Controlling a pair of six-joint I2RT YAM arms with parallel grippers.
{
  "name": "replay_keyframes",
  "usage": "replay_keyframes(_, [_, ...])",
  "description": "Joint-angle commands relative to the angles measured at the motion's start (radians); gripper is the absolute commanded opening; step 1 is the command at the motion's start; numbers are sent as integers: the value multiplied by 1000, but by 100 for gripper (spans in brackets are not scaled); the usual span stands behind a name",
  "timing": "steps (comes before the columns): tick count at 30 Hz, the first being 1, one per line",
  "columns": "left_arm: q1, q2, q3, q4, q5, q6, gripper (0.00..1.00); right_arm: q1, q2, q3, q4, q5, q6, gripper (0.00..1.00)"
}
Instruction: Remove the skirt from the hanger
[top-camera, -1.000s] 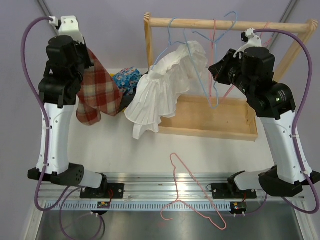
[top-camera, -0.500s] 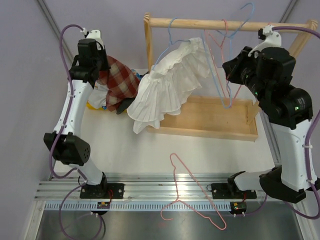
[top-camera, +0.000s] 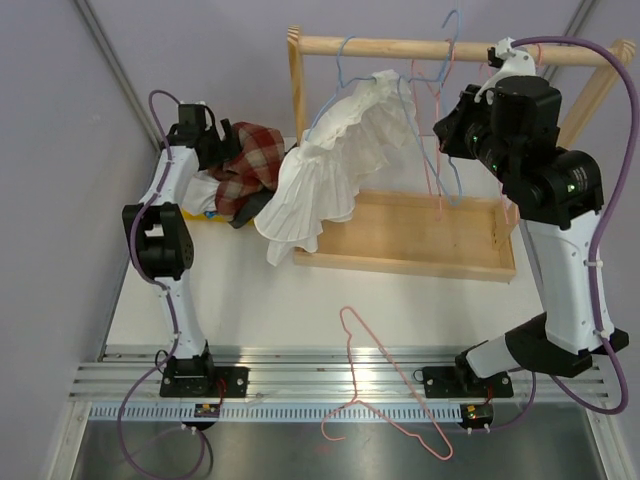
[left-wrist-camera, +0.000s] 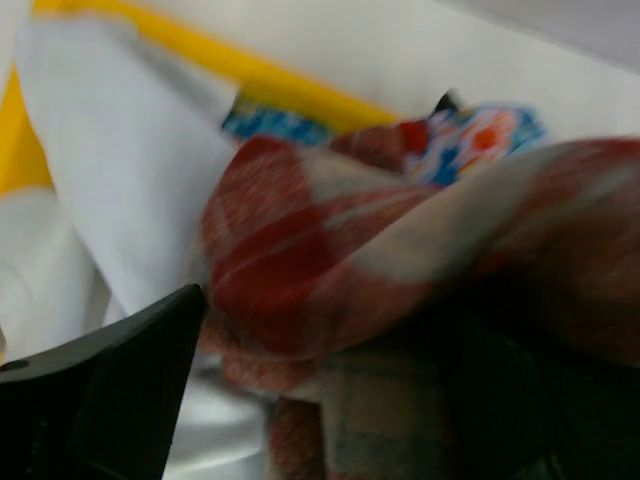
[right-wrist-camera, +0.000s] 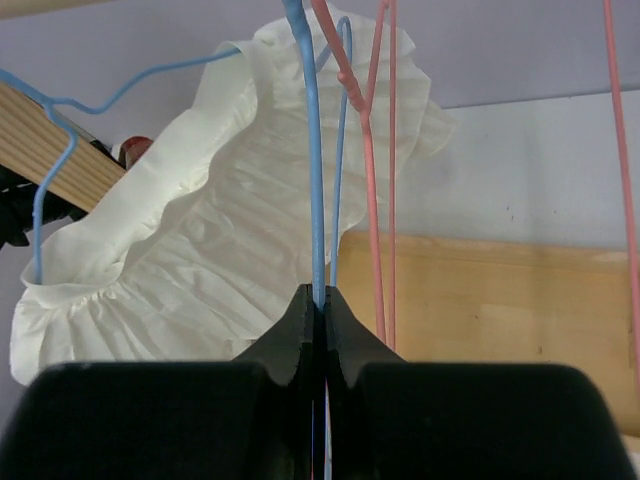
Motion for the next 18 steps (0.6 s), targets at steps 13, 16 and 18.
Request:
replay_keyframes(13, [4, -480, -264, 53, -46, 7, 99, 0, -28, -92, -41, 54, -3, 0])
replay_keyframes(16, [4, -557, -285, 43, -48, -10, 99, 0, -59, -143, -58, 74, -2, 0])
replay_keyframes(18, [1, -595, -296, 35, -48, -18, 99, 1, -78, -166, -61, 85, -3, 3])
